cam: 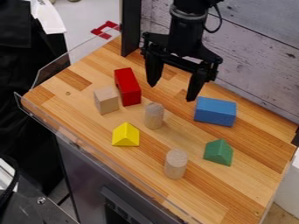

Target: Move the cylinder from the bottom of the table to the left of the green triangle

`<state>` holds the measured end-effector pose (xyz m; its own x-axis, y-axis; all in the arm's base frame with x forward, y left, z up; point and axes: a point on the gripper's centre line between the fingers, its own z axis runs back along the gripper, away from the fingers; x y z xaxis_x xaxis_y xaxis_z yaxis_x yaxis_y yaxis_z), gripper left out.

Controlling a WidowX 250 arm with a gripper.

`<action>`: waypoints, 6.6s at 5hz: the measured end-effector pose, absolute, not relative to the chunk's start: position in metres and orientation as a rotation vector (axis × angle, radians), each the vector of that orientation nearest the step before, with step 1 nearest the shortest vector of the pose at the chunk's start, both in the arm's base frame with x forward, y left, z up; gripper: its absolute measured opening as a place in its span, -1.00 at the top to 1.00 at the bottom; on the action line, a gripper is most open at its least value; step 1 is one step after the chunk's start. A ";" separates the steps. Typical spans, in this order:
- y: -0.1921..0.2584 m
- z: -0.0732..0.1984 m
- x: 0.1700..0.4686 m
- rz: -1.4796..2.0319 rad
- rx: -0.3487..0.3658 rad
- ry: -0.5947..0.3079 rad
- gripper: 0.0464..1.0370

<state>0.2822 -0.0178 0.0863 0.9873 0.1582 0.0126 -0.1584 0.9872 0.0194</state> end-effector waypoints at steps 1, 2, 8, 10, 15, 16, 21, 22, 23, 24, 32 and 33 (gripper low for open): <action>-0.018 0.077 0.278 0.160 0.023 0.023 -0.92; -0.024 0.072 0.268 0.170 0.000 0.022 -0.92; -0.059 0.041 0.236 0.091 -0.072 0.157 -0.92; -0.065 0.041 0.230 0.086 -0.060 0.186 -0.92; -0.062 0.036 0.225 0.115 -0.066 0.193 -0.92; -0.063 0.034 0.224 0.112 -0.074 0.191 -0.92; -0.056 0.025 0.223 0.179 -0.091 0.189 -0.90; -0.055 0.023 0.222 0.189 -0.079 0.201 -0.76; -0.055 0.023 0.223 0.195 -0.079 0.196 -0.15; -0.055 0.022 0.224 0.195 -0.082 0.189 0.09; -0.056 0.035 0.280 0.105 -0.089 0.073 0.09; -0.056 0.029 0.279 0.100 -0.085 0.091 0.09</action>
<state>0.2790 -0.0557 0.0290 0.9909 0.0956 -0.0946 -0.1034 0.9914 -0.0802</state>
